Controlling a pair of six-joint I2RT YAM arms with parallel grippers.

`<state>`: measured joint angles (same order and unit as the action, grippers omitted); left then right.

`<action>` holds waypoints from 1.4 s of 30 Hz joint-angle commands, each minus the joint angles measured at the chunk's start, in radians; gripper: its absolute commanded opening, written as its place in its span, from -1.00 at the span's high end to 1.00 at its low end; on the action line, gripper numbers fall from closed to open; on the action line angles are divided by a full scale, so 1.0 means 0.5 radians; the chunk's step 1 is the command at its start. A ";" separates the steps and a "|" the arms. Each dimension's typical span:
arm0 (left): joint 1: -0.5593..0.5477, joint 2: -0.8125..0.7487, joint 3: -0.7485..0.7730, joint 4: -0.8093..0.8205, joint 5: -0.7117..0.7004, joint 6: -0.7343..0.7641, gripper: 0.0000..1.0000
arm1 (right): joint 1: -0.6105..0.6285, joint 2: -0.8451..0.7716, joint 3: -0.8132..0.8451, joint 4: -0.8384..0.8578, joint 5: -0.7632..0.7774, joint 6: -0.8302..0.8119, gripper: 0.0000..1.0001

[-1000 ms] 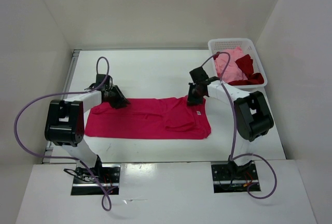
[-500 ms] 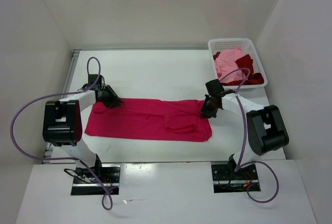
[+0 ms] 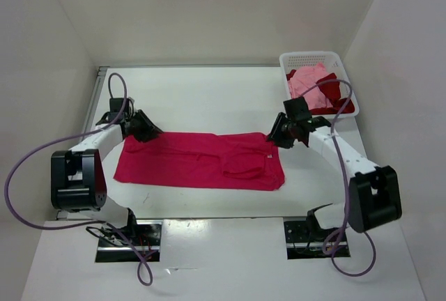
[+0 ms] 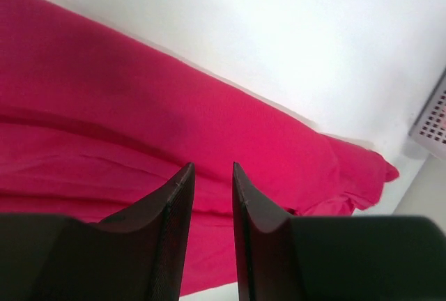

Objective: Fold and stack the t-shirts
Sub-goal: Fold the other side of the tshirt into a rectangle

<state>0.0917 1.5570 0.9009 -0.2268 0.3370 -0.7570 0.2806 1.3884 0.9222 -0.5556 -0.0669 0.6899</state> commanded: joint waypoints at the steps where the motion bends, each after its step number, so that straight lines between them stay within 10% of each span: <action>1: -0.030 -0.114 -0.004 -0.043 0.038 0.066 0.30 | 0.046 -0.163 0.095 -0.156 -0.028 -0.042 0.20; 6: -0.103 -0.150 -0.047 -0.043 0.105 0.066 0.30 | 0.555 -0.120 0.018 -0.052 -0.056 0.022 0.90; 15: -0.141 -0.187 -0.105 -0.062 0.105 0.084 0.30 | 1.148 0.469 0.343 0.105 0.100 0.019 0.11; 22: -0.141 -0.227 -0.142 -0.062 0.105 0.084 0.27 | 1.166 0.684 0.463 0.105 0.204 -0.027 0.03; 28: -0.141 -0.227 -0.142 -0.043 0.105 0.066 0.27 | 1.166 0.813 0.502 0.050 0.275 -0.027 0.08; 34: -0.141 -0.227 -0.142 -0.025 0.124 0.048 0.27 | 1.209 0.776 0.615 -0.054 0.296 -0.045 0.71; 42: -0.141 -0.209 -0.093 -0.025 0.124 0.048 0.27 | 1.252 0.727 0.849 -0.374 0.085 -0.088 0.76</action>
<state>0.0242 1.4700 0.8433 -0.2611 0.3794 -0.7364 0.8909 1.7950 1.3029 -0.6601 0.0246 0.6636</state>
